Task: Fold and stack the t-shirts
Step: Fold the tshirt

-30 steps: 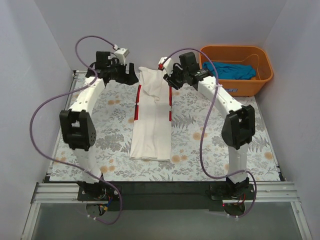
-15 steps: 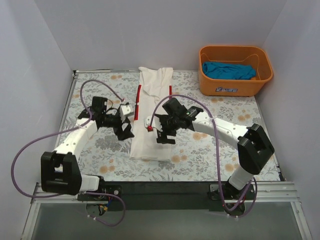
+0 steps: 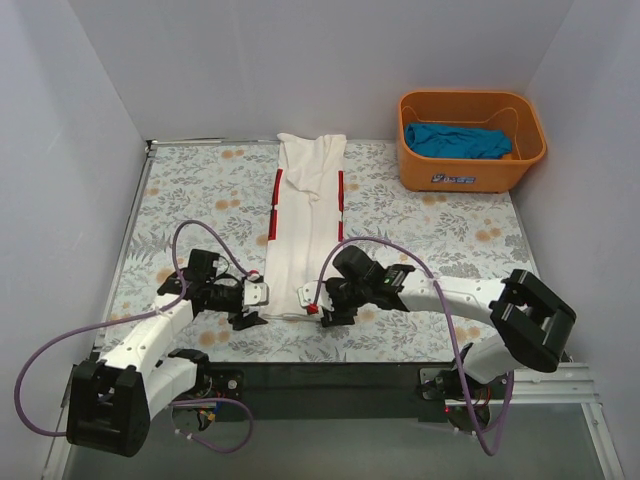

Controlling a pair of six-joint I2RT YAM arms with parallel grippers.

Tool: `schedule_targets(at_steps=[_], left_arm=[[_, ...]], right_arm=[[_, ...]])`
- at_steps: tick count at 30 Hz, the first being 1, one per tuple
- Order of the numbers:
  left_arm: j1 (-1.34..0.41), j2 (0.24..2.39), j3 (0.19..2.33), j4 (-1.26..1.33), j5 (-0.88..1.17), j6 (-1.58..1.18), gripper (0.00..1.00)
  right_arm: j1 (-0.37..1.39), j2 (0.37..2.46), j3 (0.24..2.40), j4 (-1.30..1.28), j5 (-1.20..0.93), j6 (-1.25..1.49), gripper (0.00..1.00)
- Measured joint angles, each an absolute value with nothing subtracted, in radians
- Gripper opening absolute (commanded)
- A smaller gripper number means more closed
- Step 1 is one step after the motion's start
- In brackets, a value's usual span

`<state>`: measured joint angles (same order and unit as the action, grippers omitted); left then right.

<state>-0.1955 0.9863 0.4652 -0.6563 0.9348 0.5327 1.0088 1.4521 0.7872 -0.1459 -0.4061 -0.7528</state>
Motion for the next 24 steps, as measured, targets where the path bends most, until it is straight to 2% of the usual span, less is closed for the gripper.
schedule_targets(at_steps=[9, 12, 14, 16, 18, 19, 24], left_arm=[[-0.26, 1.049, 0.403, -0.513, 0.869, 0.566, 0.57], [-0.279, 1.077, 0.379, -0.48, 0.838, 0.565, 0.55], [-0.29, 1.098, 0.369, -0.453, 0.816, 0.565, 0.52], [-0.297, 1.109, 0.366, -0.432, 0.816, 0.562, 0.51], [-0.305, 1.109, 0.364, -0.409, 0.809, 0.563, 0.44], [-0.31, 1.109, 0.359, -0.394, 0.805, 0.567, 0.38], [-0.328, 1.124, 0.348, -0.35, 0.786, 0.6, 0.12]], right_arm=[[1.028, 1.506, 0.741, -0.051, -0.379, -0.733, 0.61], [1.03, 1.527, 0.734, -0.046, -0.371, -0.733, 0.61], [1.03, 1.544, 0.728, -0.029, -0.366, -0.734, 0.57], [1.031, 1.555, 0.727, -0.004, -0.366, -0.734, 0.5], [1.033, 1.567, 0.727, 0.022, -0.366, -0.735, 0.39], [1.034, 1.573, 0.727, 0.033, -0.363, -0.735, 0.3], [1.037, 1.592, 0.727, 0.075, -0.331, -0.743, 0.07]])
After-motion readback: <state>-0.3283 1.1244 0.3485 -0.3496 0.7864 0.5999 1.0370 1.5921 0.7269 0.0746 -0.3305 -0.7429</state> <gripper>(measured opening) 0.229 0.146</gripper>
